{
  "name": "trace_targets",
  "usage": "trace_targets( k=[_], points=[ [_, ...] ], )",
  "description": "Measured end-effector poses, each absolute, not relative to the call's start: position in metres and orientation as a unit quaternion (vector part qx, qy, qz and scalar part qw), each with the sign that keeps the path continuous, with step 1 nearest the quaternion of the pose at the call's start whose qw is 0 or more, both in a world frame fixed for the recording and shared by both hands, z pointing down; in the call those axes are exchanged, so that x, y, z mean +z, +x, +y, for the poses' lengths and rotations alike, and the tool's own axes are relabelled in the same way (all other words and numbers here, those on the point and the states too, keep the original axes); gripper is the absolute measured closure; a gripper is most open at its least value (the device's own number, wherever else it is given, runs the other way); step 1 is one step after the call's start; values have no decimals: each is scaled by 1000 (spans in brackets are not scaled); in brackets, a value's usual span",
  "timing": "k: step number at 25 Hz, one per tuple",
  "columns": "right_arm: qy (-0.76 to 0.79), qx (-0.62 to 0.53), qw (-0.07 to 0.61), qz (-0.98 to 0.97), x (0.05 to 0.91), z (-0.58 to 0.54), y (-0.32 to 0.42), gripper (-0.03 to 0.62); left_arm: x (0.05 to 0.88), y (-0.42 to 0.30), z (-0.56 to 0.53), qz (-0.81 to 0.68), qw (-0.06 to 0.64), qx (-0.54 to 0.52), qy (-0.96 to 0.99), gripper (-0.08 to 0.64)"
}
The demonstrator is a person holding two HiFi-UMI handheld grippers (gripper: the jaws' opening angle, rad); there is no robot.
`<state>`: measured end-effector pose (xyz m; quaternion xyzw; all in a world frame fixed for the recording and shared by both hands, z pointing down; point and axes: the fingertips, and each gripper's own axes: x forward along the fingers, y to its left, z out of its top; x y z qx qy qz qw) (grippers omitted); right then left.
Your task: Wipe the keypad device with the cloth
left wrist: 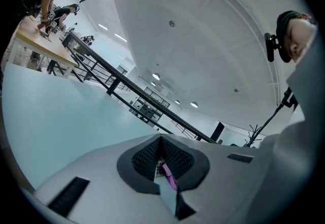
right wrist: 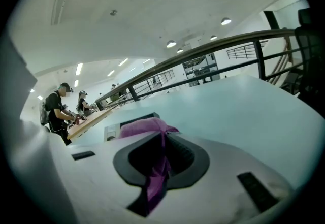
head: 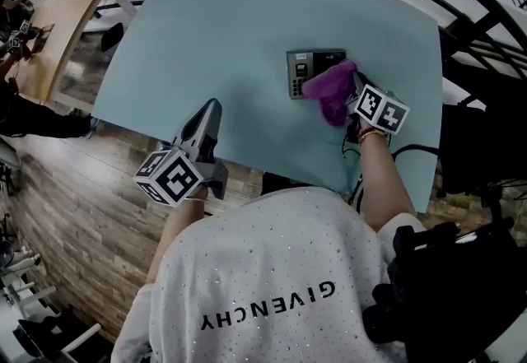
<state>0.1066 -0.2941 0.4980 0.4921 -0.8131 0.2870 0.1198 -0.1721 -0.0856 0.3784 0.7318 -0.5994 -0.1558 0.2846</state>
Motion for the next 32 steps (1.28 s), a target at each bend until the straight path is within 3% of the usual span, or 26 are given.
trace_targets(
  k=[6,16,21,32],
  points=[
    [322,274,30,-906,437,-267,28,569,378,-171,-88,-598,286,-155,733,560],
    [214,155,212,-941,486,-206,-49,568,382,-164,-82,-600,289,-150,730,560],
    [253,215,216,-918,501,-222,-36,568,385,-165,-80,-603,294,-151,726,560],
    [339,196,224,-893,510,-248,19,568,387,-160,-88,-591,295,-150,736,560]
  ],
)
